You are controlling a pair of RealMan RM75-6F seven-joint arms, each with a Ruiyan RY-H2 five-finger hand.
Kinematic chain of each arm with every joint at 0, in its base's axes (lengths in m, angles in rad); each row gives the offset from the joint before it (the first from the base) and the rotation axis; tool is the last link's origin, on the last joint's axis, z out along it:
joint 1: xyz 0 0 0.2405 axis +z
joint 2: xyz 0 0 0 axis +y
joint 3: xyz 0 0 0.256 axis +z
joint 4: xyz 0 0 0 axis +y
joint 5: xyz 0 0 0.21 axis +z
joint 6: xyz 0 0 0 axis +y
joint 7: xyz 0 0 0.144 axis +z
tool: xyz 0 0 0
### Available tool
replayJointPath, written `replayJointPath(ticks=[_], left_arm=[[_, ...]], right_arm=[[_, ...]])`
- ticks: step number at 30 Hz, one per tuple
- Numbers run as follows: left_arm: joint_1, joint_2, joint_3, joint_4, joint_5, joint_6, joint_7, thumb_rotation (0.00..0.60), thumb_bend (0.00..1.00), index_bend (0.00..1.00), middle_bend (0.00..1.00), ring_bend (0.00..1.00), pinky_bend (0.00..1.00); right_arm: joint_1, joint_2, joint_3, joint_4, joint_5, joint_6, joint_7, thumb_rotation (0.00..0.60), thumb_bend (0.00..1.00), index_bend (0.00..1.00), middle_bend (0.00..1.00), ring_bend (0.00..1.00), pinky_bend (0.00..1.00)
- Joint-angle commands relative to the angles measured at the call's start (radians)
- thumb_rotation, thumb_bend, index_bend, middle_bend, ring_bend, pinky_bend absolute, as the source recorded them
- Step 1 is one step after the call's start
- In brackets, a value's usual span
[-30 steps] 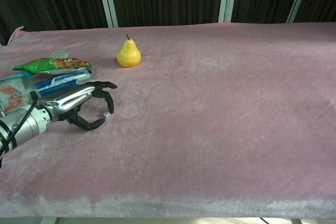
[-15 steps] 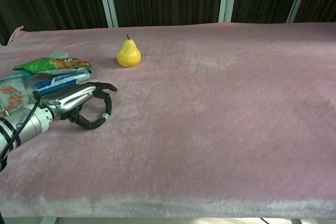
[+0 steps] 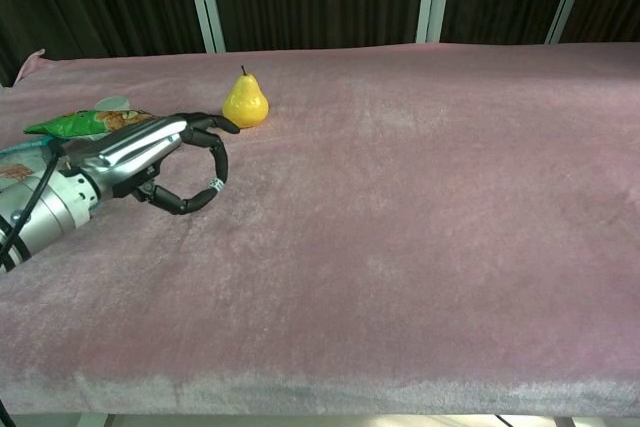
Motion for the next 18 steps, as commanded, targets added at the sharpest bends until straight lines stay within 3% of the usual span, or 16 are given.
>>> replayJointPath(ticks=[1,3,4,6,14,18], left_arm=[[-0.016,0.080,-0.044,-0.187,0.016,0.049,0.129,0.600,0.41,0.48,0.14,0.06,0.08],[-0.021,0.106,-0.058,-0.249,-0.026,0.014,0.194,0.600,0.41,0.28,0.12,0.04,0.08],[-0.022,0.115,-0.064,-0.272,-0.049,-0.001,0.226,0.600,0.41,0.12,0.11,0.02,0.07],[-0.019,0.131,-0.072,-0.312,-0.107,-0.029,0.310,0.600,0.41,0.01,0.10,0.00,0.07],[-0.008,0.158,-0.062,-0.370,-0.164,-0.045,0.392,0.600,0.42,0.00,0.09,0.00,0.06],[0.041,0.252,-0.002,-0.494,-0.139,-0.004,0.481,0.600,0.41,0.00,0.06,0.00,0.06]], right_arm=[[0.002,-0.002,-0.004,-0.002,-0.007,-0.003,-0.004,0.600,0.28,0.00,0.00,0.00,0.00],[0.001,-0.002,-0.005,-0.002,-0.010,-0.001,-0.006,0.600,0.28,0.00,0.00,0.00,0.00],[0.001,-0.002,-0.005,-0.002,-0.010,-0.001,-0.006,0.600,0.28,0.00,0.00,0.00,0.00],[0.001,-0.003,-0.005,-0.001,-0.010,0.000,-0.004,0.600,0.28,0.00,0.00,0.00,0.00],[-0.001,0.000,-0.007,0.001,-0.016,0.005,0.004,0.600,0.28,0.00,0.00,0.00,0.00],[-0.001,0.000,-0.005,0.002,-0.012,0.005,0.004,0.600,0.28,0.00,0.00,0.00,0.00]])
